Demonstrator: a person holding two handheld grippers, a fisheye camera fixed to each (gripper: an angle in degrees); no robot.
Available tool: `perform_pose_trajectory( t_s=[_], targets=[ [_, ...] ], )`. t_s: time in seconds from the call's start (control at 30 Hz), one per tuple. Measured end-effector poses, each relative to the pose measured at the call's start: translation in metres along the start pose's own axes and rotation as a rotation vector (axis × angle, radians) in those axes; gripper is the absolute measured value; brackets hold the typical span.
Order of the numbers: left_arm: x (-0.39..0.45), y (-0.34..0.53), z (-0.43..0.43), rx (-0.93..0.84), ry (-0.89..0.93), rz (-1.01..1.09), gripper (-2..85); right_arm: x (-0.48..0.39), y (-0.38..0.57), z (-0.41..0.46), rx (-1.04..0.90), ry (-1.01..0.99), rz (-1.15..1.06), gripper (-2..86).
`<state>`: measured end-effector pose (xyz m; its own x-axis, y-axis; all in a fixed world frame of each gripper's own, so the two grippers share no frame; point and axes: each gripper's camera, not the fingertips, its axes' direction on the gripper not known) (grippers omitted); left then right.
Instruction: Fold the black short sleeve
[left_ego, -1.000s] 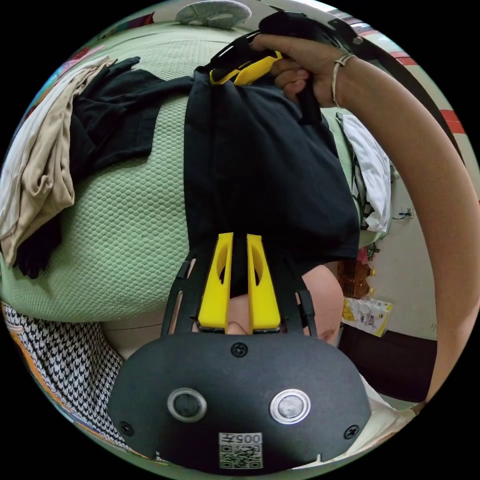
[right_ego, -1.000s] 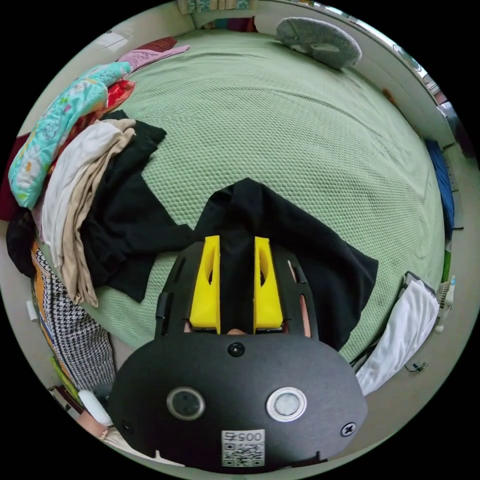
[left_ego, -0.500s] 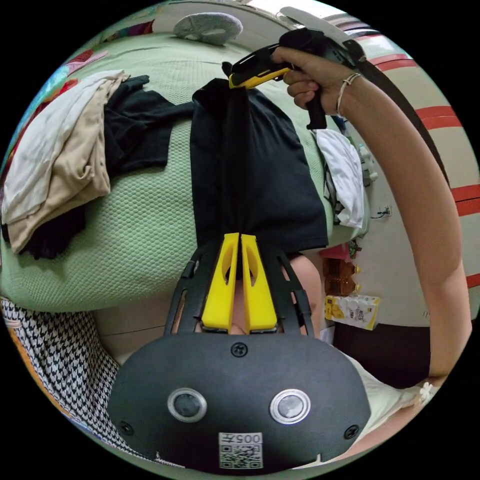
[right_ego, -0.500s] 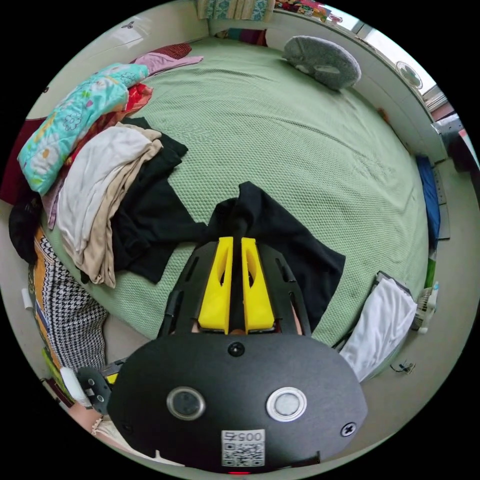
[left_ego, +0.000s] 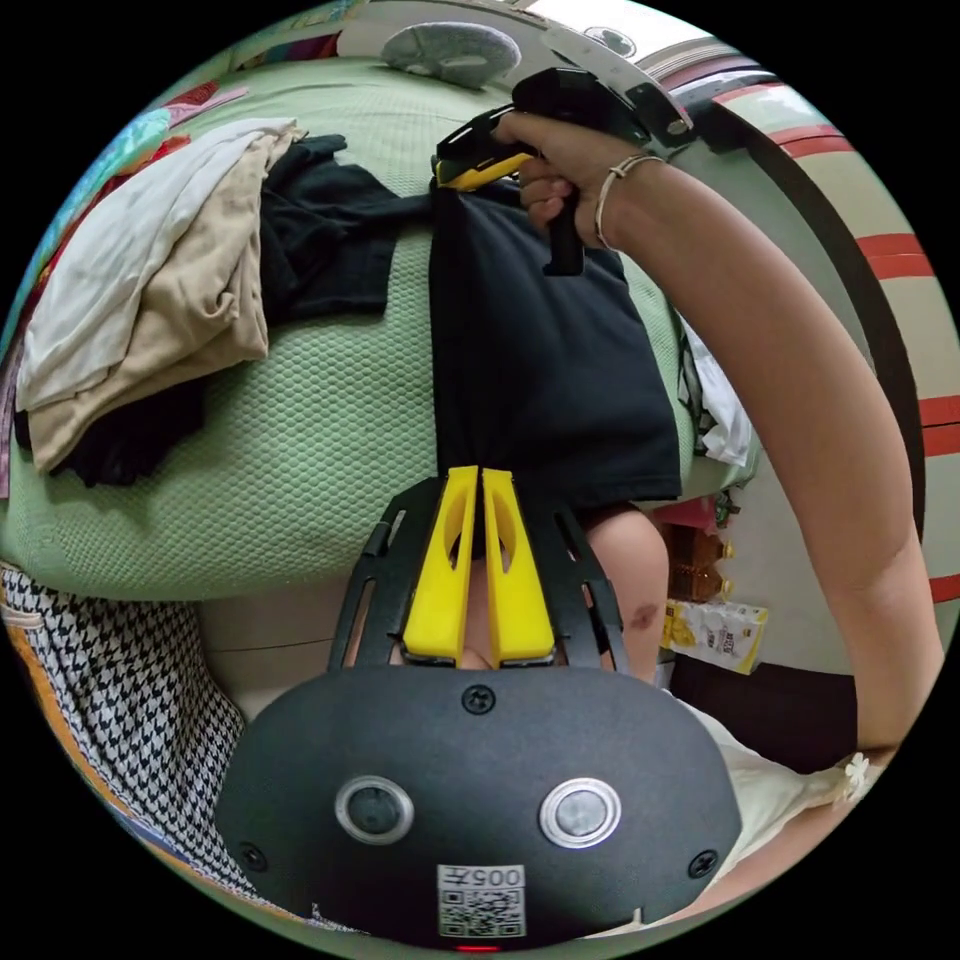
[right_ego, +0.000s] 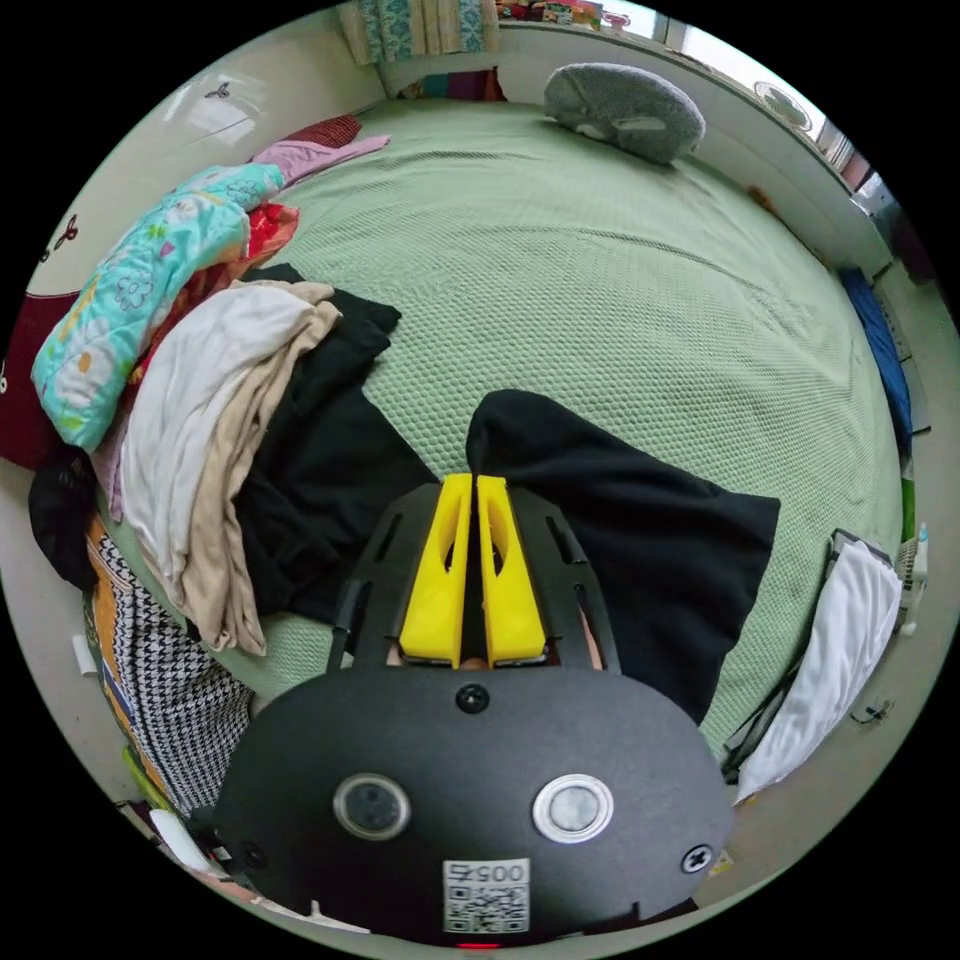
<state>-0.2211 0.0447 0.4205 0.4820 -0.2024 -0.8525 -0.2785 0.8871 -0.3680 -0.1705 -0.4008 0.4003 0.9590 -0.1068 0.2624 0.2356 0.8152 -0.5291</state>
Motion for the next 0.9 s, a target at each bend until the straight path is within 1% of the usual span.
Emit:
perform_pose_trajectory(
  t_s=[0.03,0.07,0.13,0.2,0.23,0.27,0.4,0.47,0.5,0.53,0.57,0.63,0.67,0.73,0.9],
  targets=[
    [-0.005,-0.005,0.009,-0.042,0.024,-0.015,2.2,0.001,0.003,0.012,-0.044,0.003,-0.026,-1.4],
    [-0.010,-0.009,0.018,-0.065,0.016,-0.040,3.0,0.004,0.007,0.012,-0.026,-0.015,-0.043,-1.2],
    [-0.015,-0.009,0.022,-0.046,0.042,-0.043,5.1,0.012,0.016,0.001,0.006,-0.081,-0.066,-0.5],
    [-0.017,-0.007,0.013,-0.012,0.077,-0.040,6.2,0.028,0.034,-0.022,0.120,-0.139,-0.082,0.7],
    [-0.017,-0.005,0.006,0.007,0.058,-0.045,7.1,0.043,0.051,-0.039,0.206,-0.158,-0.089,1.8],
    [-0.016,-0.004,-0.003,0.029,0.018,-0.048,7.6,0.059,0.067,-0.052,0.250,-0.160,-0.092,2.5],
    [-0.004,-0.010,-0.028,0.107,-0.078,-0.026,6.9,0.099,0.120,-0.059,0.196,-0.071,-0.095,2.7],
    [0.014,-0.024,-0.031,0.156,-0.109,0.029,5.6,0.118,0.161,-0.046,0.151,0.045,-0.010,1.0],
    [0.018,-0.028,-0.029,0.164,-0.118,0.042,5.3,0.122,0.170,-0.042,0.131,0.063,0.017,0.2],
    [0.026,-0.036,-0.021,0.165,-0.141,0.067,4.7,0.127,0.188,-0.032,0.094,0.071,0.051,-0.4],
    [0.032,-0.045,-0.008,0.123,-0.178,0.072,4.3,0.131,0.203,-0.022,0.075,0.051,0.064,-0.9],
    [0.038,-0.054,0.008,0.074,-0.251,0.060,4.1,0.132,0.221,-0.008,0.057,0.067,0.041,-1.1],
    [0.042,-0.055,0.007,0.114,-0.267,0.073,4.0,0.132,0.230,0.001,0.049,0.086,0.015,-1.2],
    [0.046,-0.058,0.004,0.109,-0.279,0.082,3.8,0.133,0.240,0.005,0.096,0.092,-0.022,-1.3],
    [0.049,-0.076,-0.002,0.075,-0.247,0.096,3.6,0.145,0.245,0.009,0.062,0.041,-0.052,-1.3]
  ],
)
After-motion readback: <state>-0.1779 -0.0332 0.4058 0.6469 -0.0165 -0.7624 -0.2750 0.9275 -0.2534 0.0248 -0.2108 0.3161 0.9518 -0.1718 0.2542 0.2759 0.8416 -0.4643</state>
